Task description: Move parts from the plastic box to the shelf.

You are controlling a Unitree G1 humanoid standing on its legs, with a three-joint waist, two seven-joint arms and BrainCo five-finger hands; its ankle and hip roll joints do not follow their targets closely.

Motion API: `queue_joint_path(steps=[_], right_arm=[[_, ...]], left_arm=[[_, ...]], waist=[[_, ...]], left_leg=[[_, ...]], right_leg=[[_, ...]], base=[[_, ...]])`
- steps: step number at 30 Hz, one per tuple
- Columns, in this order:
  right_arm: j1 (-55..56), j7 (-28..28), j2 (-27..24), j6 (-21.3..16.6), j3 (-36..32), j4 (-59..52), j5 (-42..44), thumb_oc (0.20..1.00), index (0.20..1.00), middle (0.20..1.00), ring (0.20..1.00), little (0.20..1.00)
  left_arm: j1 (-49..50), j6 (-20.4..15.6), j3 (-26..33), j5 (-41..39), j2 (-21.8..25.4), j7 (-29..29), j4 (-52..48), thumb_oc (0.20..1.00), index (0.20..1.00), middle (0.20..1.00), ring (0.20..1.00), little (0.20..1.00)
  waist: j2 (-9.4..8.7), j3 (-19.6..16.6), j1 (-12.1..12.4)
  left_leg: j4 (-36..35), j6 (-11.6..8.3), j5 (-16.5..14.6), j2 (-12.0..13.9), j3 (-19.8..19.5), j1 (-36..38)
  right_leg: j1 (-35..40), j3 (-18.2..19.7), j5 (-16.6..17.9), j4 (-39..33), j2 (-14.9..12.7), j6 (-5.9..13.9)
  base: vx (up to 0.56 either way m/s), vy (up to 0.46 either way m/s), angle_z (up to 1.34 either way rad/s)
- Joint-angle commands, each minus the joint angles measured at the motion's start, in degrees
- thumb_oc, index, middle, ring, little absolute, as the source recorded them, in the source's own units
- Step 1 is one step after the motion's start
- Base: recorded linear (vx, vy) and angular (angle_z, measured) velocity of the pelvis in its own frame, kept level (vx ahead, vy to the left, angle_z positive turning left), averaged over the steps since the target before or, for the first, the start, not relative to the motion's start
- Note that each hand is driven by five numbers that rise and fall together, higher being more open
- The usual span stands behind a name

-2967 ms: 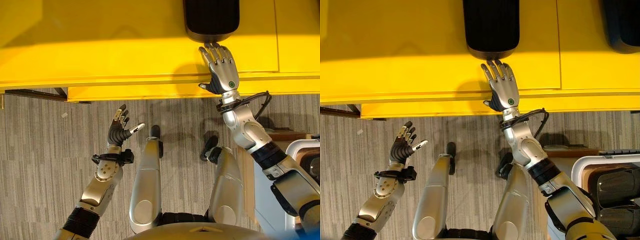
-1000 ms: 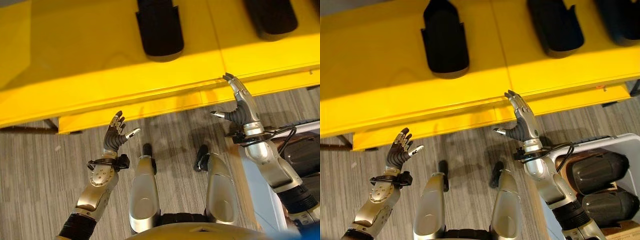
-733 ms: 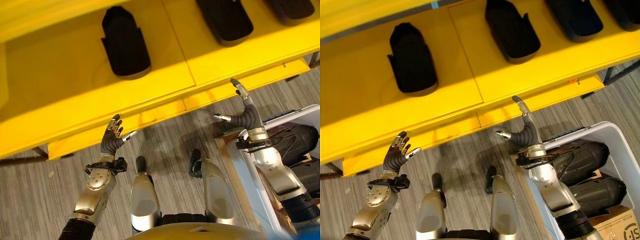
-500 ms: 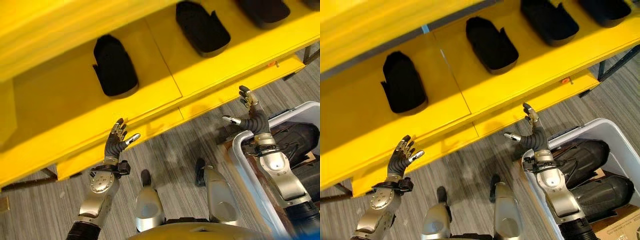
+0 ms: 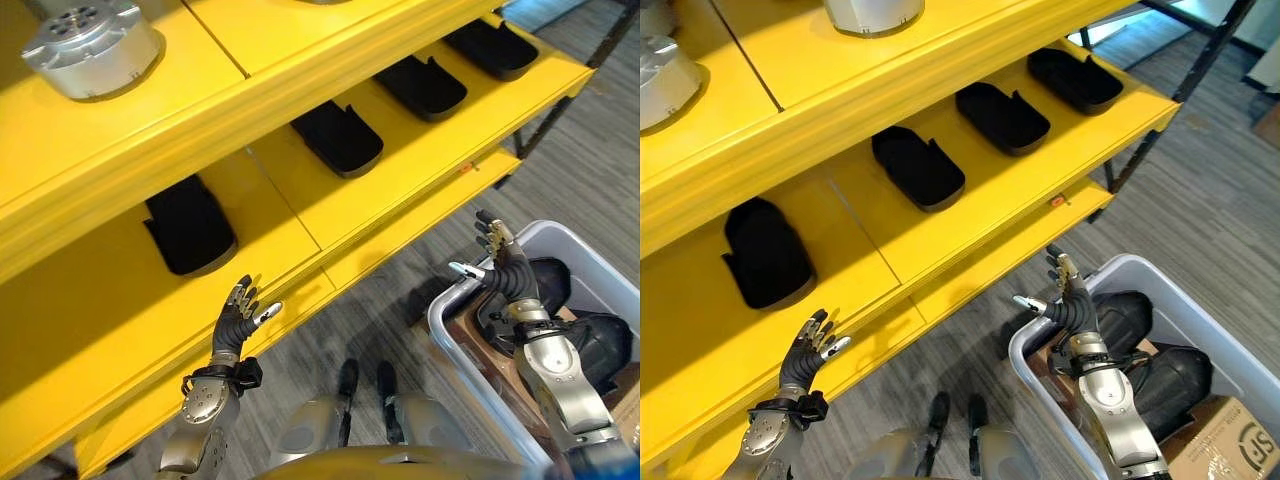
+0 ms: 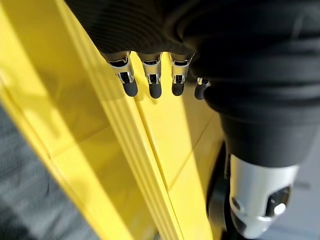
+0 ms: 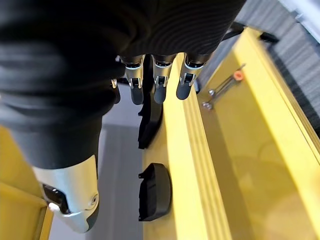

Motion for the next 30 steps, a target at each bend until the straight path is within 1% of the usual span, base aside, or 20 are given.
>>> queue_joint_path(steps=[1,7,10,13,15,16,17,18,19,20,21,22,23,24,25,26,27,28,29,30], right_arm=[[-0.5,0.6,0.7,-2.2,-0.7,-1.7,1.6,1.000,1.000,1.000,1.000,1.000],[0.1,1.6,1.4,-1.3,-0.1,-2.4,2.1,1.000,1.000,1.000,1.000,1.000],[0.3,2.3,1.6,-0.9,0.4,-3.0,2.4,1.000,1.000,1.000,1.000,1.000],[-0.2,2.3,1.8,-0.8,0.8,-3.3,2.3,1.000,1.000,1.000,1.000,1.000],[-1.8,2.2,1.8,-0.6,2.0,-2.9,1.8,1.000,1.000,1.000,1.000,1.000],[-3.4,2.1,2.2,-0.5,3.3,-2.4,1.6,1.000,1.000,1.000,1.000,1.000],[-3.5,2.1,2.2,-0.6,3.3,-2.3,1.6,1.000,1.000,1.000,1.000,1.000],[-6.1,2.0,2.7,-0.3,4.7,-1.5,1.4,1.000,1.000,1.000,1.000,1.000],[-6.2,2.0,2.7,-0.3,4.7,-1.5,1.4,1.000,1.000,1.000,1.000,1.000],[-7.8,1.5,3.3,0.0,5.3,-0.7,0.9,1.000,1.000,1.000,1.000,1.000],[-7.8,1.5,3.3,0.0,5.3,-0.7,0.9,1.000,1.000,1.000,1.000,1.000],[-8.3,1.4,3.5,0.1,4.9,-0.6,0.4,1.000,1.000,1.000,1.000,1.000],[-8.3,1.4,3.4,0.1,4.8,-0.6,0.4,1.000,1.000,1.000,1.000,1.000],[-8.7,1.0,3.6,0.5,4.4,-0.2,0.0,1.000,1.000,1.000,1.000,1.000],[-8.8,1.0,3.7,0.6,4.1,-0.1,-0.2,1.000,1.000,1.000,1.000,1.000],[-8.7,0.6,3.7,0.8,3.4,-0.1,-0.5,1.000,1.000,1.000,1.000,1.000],[-8.6,0.6,3.7,0.8,3.4,-0.2,-0.6,1.000,1.000,1.000,1.000,1.000],[-8.6,0.5,3.6,0.8,2.9,-0.4,-0.9,1.000,1.000,1.000,1.000,1.000],[-8.4,0.7,3.4,1.0,2.4,-0.6,-0.7,1.000,1.000,1.000,1.000,1.000],[-7.8,0.9,3.5,1.1,1.9,-0.5,-1.0,1.000,1.000,1.000,1.000,1.000]], left_arm=[[0.1,-2.4,2.0,0.5,1.8,-0.8,-2.4,1.000,1.000,1.000,1.000,1.000],[1.2,-1.8,2.3,0.3,1.9,-1.0,-2.8,1.000,1.000,1.000,1.000,1.000],[1.7,-1.5,2.6,0.7,2.0,-1.1,-3.1,1.000,1.000,1.000,1.000,1.000],[1.4,-1.3,2.6,0.8,2.3,-0.9,-3.1,1.000,1.000,1.000,1.000,1.000],[0.6,-1.4,2.6,0.8,2.5,-0.5,-2.9,1.000,1.000,1.000,1.000,1.000],[0.3,-1.5,3.0,0.8,2.8,0.1,-3.2,1.000,1.000,1.000,1.000,1.000],[0.3,-1.5,3.0,0.8,2.8,0.1,-3.2,1.000,1.000,1.000,1.000,1.000],[0.4,-1.9,4.2,0.3,3.1,0.7,-4.0,1.000,1.000,1.000,1.000,1.000],[0.4,-1.9,4.3,0.3,3.1,0.7,-4.0,1.000,1.000,1.000,1.000,1.000],[1.1,-2.1,5.4,-0.5,3.1,1.1,-4.6,1.000,1.000,1.000,1.000,1.000],[1.1,-2.1,5.5,-0.5,3.1,1.1,-4.6,1.000,1.000,1.000,1.000,1.000],[1.6,-2.0,6.0,-0.9,2.9,1.2,-4.6,1.000,1.000,1.000,1.000,1.000],[1.6,-2.0,6.0,-0.9,2.9,1.2,-4.6,1.000,1.000,1.000,1.000,1.000],[1.9,-1.9,6.6,-1.1,2.7,1.4,-4.9,1.000,1.000,1.000,1.000,1.000],[1.9,-1.8,6.8,-1.1,2.7,1.4,-4.9,1.000,1.000,1.000,1.000,1.000],[1.7,-1.7,7.1,-1.1,2.7,1.6,-4.9,1.000,1.000,1.000,1.000,1.000],[1.6,-1.6,7.1,-1.2,2.7,1.6,-5.0,1.000,1.000,1.000,1.000,1.000],[1.5,-1.7,7.4,-1.0,2.7,1.7,-4.9,1.000,1.000,1.000,1.000,1.000],[1.1,-1.7,7.6,-0.8,2.5,1.8,-4.3,1.000,1.000,1.000,1.000,1.000],[0.8,-1.3,7.7,-0.3,1.4,1.9,-4.0,1.000,1.000,1.000,1.000,1.000]], waist=[[-2.09,-2.4,-0.2],[-2.24,-3.5,-0.3],[-1.96,-4.2,-0.8],[-1.33,-3.9,-1.4],[-1.00,-3.3,-1.3],[-0.54,-2.4,-0.5],[-0.59,-2.5,-0.4],[0.27,-1.4,1.3],[0.23,-1.5,1.3],[1.56,-1.0,2.4],[1.54,-1.0,2.3],[2.19,-0.8,2.5],[2.20,-0.6,2.5],[2.42,-0.6,2.9],[2.25,-0.9,3.0],[1.91,-0.9,3.0],[1.75,-0.5,2.9],[1.49,-0.6,3.1],[0.48,-0.9,3.0],[-0.94,-1.5,3.3]], left_leg=[[0.1,-1.04,-0.2,-2.1,0.0,-0.1],[-0.8,-0.04,-1.5,-1.7,2.3,2.6],[-1.0,0.55,-2.5,-1.5,4.0,3.8],[-0.8,1.20,-3.1,-1.4,5.3,4.2],[0.1,1.60,-3.6,-1.2,6.7,3.5],[0.8,1.91,-4.3,-0.7,8.1,3.3],[0.8,1.87,-4.2,-0.7,8.2,3.0],[1.0,1.50,-4.9,1.0,11.4,2.8],[1.0,1.48,-4.7,1.0,11.4,2.5],[0.6,1.03,-4.9,3.2,14.3,2.7],[0.6,1.04,-4.9,3.2,14.3,2.7],[0.6,0.83,-5.4,4.4,16.0,3.3],[0.6,0.85,-5.6,4.4,16.0,3.6],[0.8,0.51,-6.3,5.2,17.2,3.9],[1.0,0.05,-7.4,5.4,17.1,4.3],[1.7,-0.30,-7.9,5.7,17.3,4.3],[2.2,-0.02,-7.5,5.5,17.7,3.9],[3.1,-0.34,-8.8,5.8,17.5,4.1],[3.6,-0.70,-9.4,5.8,18.0,4.2],[4.2,-1.11,-9.0,5.7,18.8,4.0]], right_leg=[[7.4,-2.5,3.0,-10.5,-0.1,4.55],[9.0,0.3,3.3,-10.6,0.3,4.72],[9.0,1.9,3.2,-9.8,0.4,5.14],[7.8,3.8,3.1,-7.5,0.8,5.32],[5.4,4.9,3.0,-4.6,1.3,5.68],[3.8,3.3,2.2,-2.0,0.7,6.30],[3.5,3.4,2.3,-1.9,0.8,6.30],[1.4,-4.4,1.8,0.3,-3.1,7.57],[1.1,-4.3,2.0,0.3,-3.1,7.56],[0.1,-12.2,2.1,1.5,-8.6,7.75],[-0.1,-12.2,2.0,1.6,-8.6,7.77],[-0.8,-14.5,3.2,1.9,-12.7,8.06],[-0.6,-14.5,2.9,2.2,-12.7,8.14],[-0.1,-17.0,5.4,0.2,-17.3,8.98],[0.7,-17.0,5.8,-0.3,-18.8,9.87],[1.1,-17.4,7.8,-1.3,-21.0,10.68],[1.1,-17.7,8.7,-1.6,-21.3,10.44],[1.9,-18.3,9.0,-1.7,-22.4,11.40],[3.3,-19.3,9.0,-3.8,-21.7,11.64],[4.4,-22.2,9.7,-6.4,-22.0,12.10]], base=[[0.08,0.098,-0.07],[0.05,0.068,-0.23],[0.04,0.093,-0.24],[-0.01,0.090,-0.42],[-0.06,0.068,-0.53],[-0.06,0.041,-0.90],[-0.10,0.006,-0.94],[-0.08,-0.013,-1.19],[-0.11,-0.035,-1.38],[-0.05,-0.024,-1.63],[-0.05,-0.055,-1.36],[0.00,-0.029,-1.05],[0.00,-0.092,-0.74],[0.07,-0.116,-0.66],[0.07,-0.190,-0.52],[0.03,-0.119,-0.31],[0.02,-0.129,-0.13],[0.03,-0.146,-0.07],[0.08,-0.286,-0.05],[0.02,-0.220,-0.19]])
